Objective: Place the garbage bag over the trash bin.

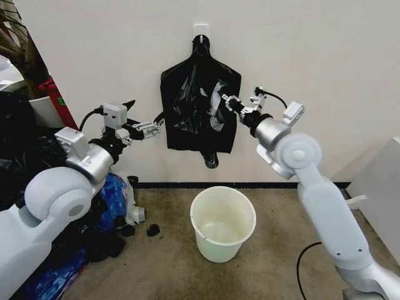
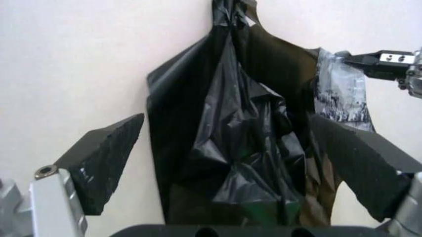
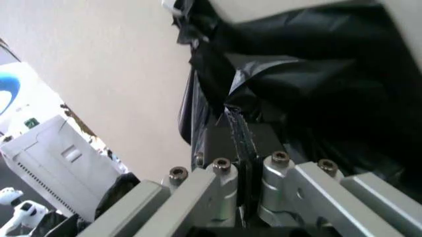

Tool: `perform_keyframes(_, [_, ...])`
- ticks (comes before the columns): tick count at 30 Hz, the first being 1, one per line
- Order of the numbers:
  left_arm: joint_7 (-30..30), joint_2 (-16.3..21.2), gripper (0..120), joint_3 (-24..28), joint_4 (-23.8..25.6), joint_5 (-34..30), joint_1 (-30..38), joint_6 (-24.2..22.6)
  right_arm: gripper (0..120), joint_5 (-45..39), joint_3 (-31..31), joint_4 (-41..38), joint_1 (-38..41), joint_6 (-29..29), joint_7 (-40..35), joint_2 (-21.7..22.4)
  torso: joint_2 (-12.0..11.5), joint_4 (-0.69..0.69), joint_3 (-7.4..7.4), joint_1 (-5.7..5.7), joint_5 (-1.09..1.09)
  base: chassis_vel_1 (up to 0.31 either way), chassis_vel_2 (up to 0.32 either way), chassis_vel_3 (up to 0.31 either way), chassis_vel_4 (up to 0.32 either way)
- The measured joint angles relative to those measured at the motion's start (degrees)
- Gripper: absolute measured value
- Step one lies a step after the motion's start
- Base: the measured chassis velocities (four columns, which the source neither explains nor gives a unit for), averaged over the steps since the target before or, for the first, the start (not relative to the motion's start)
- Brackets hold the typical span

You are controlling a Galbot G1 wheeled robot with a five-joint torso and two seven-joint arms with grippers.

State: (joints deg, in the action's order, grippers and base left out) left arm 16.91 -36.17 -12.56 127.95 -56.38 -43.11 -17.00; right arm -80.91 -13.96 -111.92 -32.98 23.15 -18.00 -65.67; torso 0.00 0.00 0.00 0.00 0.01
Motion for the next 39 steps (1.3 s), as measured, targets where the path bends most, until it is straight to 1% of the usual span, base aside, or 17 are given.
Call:
perform_keyframes(1, [0.0,0.0,100,0.0,0.0,0.0,0.0,0.0,0,0.0,0.0,0.0,0.0,0.0,0.0,0.0,0.0,0.0,0.0,0.0,0.0,0.0,0.0,0.0,0.0])
perform_keyframes(2, [1.83,-0.99,100,4.47,-0.98,-1.28,4.06,-0.95,0,-0.23,-0.9,-0.22,-0.28,-0.05,0.16,0.24,0.0,0.01,0.0,0.0,0.01,0.0,0.0,0.0,0.0])
perform_keyframes(3, [1.83,-0.99,100,4.47,-0.98,-1.28,4.06,-0.95,0,-0.23,-0.9,-0.22,-0.28,-0.05,0.16,0.24,0.0,0.01,0.0,0.0,0.01,0.0,0.0,0.0,0.0])
perform_keyframes(7, [5.04,-3.93,100,12.86,-4.67,-1.92,12.75,-2.7,0,-0.68,-2.54,-0.54,-1.0,-0.14,0.7,0.77,0.0,-0.01,0.0,0.0,0.0,0.0,0.0,0.0,0.0])
perform_keyframes(8, [5.04,-3.93,100,12.86,-4.67,-1.92,12.75,-2.7,0,-0.68,-2.54,-0.54,-1.0,-0.14,0.7,0.77,0.0,-0.01,0.0,0.0,0.0,0.0,0.0,0.0,0.0])
perform_keyframes(13, [8.76,-8.01,100,19.89,-8.88,-2.14,21.97,-6.28,0,-0.91,-3.86,-0.94,-1.82,-0.17,1.15,1.3,0.0,0.0,0.01,0.0,0.0,0.0,0.0,0.0,0.0])
perform_keyframes(15, [8.76,-8.01,100,19.89,-8.88,-2.14,21.97,-6.28,0,-0.91,-3.86,-0.94,-1.82,-0.17,1.15,1.3,0.0,0.0,0.01,0.0,0.0,0.0,0.0,0.0,0.0])
perform_keyframes(16, [10.56,-9.88,100,22.65,-10.52,-2.42,25.61,-7.59,0,-0.94,-4.49,-1.28,-2.36,-0.27,1.23,1.65,0.0,-0.01,0.0,0.0,0.02,0.0,0.0,0.0,0.0])
perform_keyframes(17, [10.73,-10.12,100,23.03,-10.69,-2.44,26.02,-7.71,0,-0.94,-4.56,-1.32,-2.44,-0.28,1.23,1.68,0.0,-0.02,0.01,0.0,0.01,0.0,0.0,0.0,0.0])
perform_keyframes(18, [11.35,-11.2,100,24.85,-11.42,-2.54,27.86,-8.14,0,-0.94,-4.76,-1.49,-2.72,-0.32,1.24,1.78,0.0,-0.02,0.01,0.0,0.01,0.0,0.0,0.0,0.0])
perform_keyframes(20, [11.35,-11.2,100,24.85,-11.42,-2.54,27.86,-8.14,0,-0.94,-4.76,-1.49,-2.72,-0.32,1.24,1.78,0.0,-0.02,0.01,0.0,0.01,0.0,0.0,0.0,0.0])
perform_keyframes(21, [13.21,-12.78,100,27.83,-12.66,-2.58,30.39,-8.72,0,-0.94,-4.89,-1.69,-3.01,-0.37,1.27,1.79,0.0,0.0,0.0,0.0,0.01,0.0,0.0,0.0,0.0])
perform_keyframes(24, [17.36,-15.45,100,31.2,-14.58,-2.81,33.4,-10.61,0,-0.91,-4.85,-1.84,-3.23,-0.41,1.27,1.5,0.0,0.01,0.0,0.0,0.01,0.0,0.0,0.0,0.0])
perform_keyframes(25, [17.36,-15.45,100,31.2,-14.58,-2.81,33.4,-10.61,0,-0.91,-4.85,-1.84,-3.23,-0.41,1.27,1.5,0.0,0.01,0.0,0.0,0.01,0.0,0.0,0.0,0.0])
perform_keyframes(28, [20.72,-18.17,100,34.0,-16.12,-2.87,35.67,-12.02,0,-0.85,-4.72,-2.19,-3.76,-0.43,1.28,1.33,0.0,0.0,0.0,0.0,0.01,0.0,0.0,0.0,0.0])
perform_keyframes(32, [23.59,-20.67,100,36.05,-17.55,-2.77,37.77,-13.15,0,-0.84,-4.61,-2.78,-4.53,-0.48,1.28,1.41,0.0,0.0,0.0,0.0,0.01,0.0,0.0,0.0,0.0])
perform_keyframes(39, [27.62,-22.35,100,36.95,-19.06,-2.75,39.23,-15.04,0,-0.91,-4.65,-3.48,-5.15,-0.55,1.29,1.65,0.0,0.0,0.0,0.0,0.01,0.0,0.0,0.0,0.0])
